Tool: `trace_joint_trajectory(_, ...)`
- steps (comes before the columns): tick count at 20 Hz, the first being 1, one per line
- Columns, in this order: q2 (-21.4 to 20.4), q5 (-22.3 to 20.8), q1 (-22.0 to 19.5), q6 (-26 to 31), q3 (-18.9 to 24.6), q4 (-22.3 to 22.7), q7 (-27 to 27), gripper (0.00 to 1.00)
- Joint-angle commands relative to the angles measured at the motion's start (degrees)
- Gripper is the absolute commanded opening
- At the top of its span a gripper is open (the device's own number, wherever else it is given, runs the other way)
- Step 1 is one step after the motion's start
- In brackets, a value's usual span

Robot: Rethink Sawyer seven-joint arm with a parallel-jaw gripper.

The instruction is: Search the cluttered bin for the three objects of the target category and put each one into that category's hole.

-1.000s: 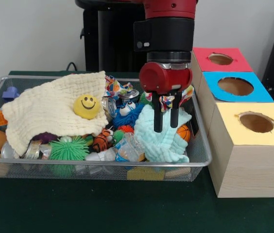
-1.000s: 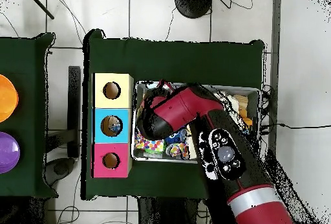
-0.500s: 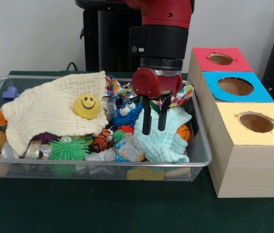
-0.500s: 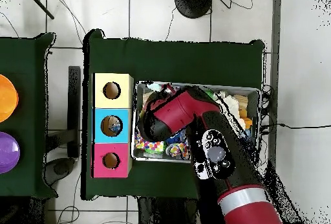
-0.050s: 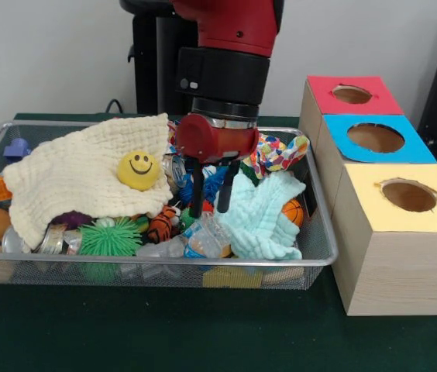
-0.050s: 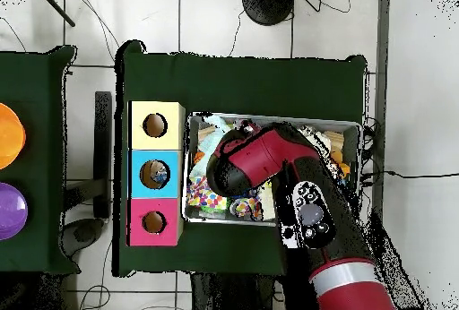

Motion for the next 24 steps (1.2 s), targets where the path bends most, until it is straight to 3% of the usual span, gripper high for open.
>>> trace_joint_trajectory(1, 3.2, -0.3, -1.3, 0.3, -3.0, -1.9, 4.9, 1.00)
trace_joint_trajectory(14, 5.0, -0.6, -0.4, -1.1, -4.8, -3.5, 5.9, 1.00)
trace_joint_trajectory(24, 5.2, 5.5, -2.3, -1.2, -2.2, -0.5, 6.8, 1.00)
